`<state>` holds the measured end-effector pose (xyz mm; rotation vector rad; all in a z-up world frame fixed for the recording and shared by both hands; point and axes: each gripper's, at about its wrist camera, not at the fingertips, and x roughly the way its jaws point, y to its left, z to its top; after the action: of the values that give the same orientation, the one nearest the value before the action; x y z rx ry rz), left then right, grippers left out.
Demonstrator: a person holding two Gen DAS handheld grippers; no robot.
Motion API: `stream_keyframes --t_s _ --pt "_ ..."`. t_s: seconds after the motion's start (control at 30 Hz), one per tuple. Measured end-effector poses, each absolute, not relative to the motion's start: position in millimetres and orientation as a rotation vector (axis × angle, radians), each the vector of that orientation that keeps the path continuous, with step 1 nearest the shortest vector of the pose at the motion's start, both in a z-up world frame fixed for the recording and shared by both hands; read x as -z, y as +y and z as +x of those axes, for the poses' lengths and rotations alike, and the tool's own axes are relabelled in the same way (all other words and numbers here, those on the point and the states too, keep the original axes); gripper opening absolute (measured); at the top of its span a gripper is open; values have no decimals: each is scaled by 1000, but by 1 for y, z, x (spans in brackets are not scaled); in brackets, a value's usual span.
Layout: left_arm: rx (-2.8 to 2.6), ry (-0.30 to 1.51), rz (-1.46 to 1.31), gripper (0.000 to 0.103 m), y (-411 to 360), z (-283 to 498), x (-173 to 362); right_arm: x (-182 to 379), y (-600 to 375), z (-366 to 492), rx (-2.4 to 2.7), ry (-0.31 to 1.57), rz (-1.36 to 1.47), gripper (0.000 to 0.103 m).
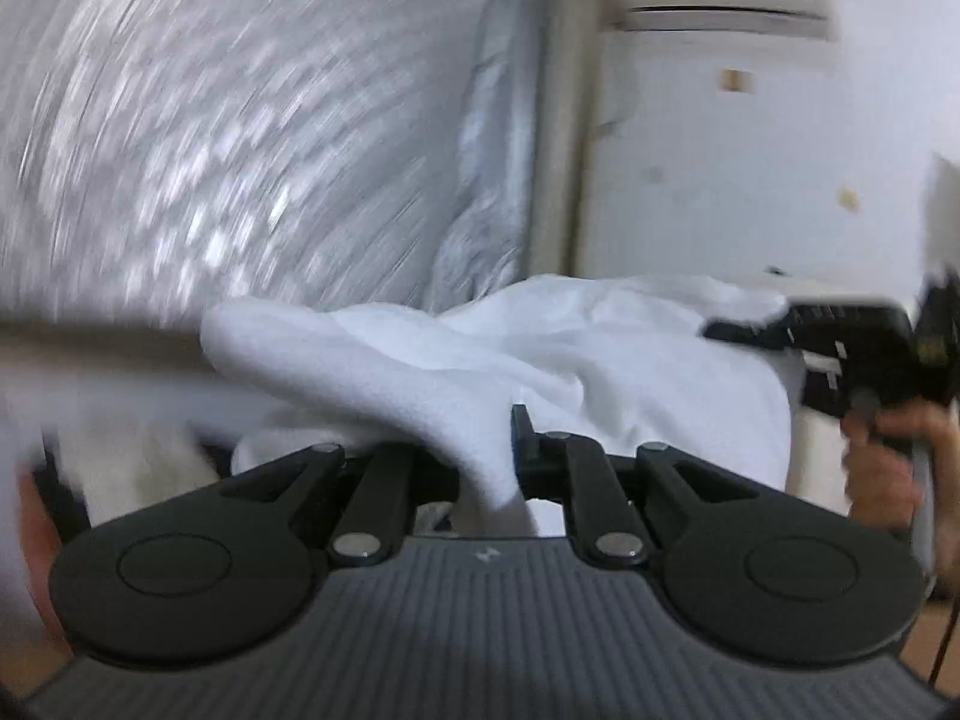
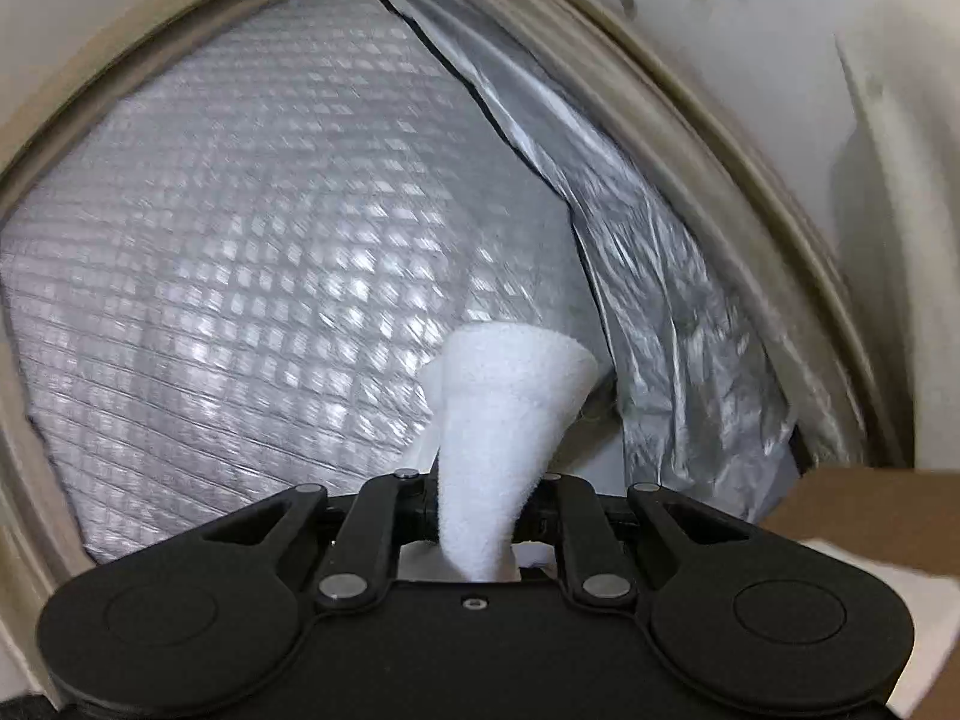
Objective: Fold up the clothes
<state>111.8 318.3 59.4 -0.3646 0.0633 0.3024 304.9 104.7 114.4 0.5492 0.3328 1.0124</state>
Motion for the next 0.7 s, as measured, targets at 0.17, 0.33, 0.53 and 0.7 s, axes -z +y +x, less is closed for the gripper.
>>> stream_keyframes --t_s 0.17,0.33,0.53,0.7 --pt "-345 374 -665 18 395 176 78 -2 159 355 -768 589 463 17" --pt "-327 337 -710 19 398 173 67 57 151 358 -646 640 480 16" --pt "-299 349 -676 17 381 178 57 28 139 341 -528 498 445 15" --pt "-332 382 -644 23 372 180 49 55 126 370 -439 718 395 32"
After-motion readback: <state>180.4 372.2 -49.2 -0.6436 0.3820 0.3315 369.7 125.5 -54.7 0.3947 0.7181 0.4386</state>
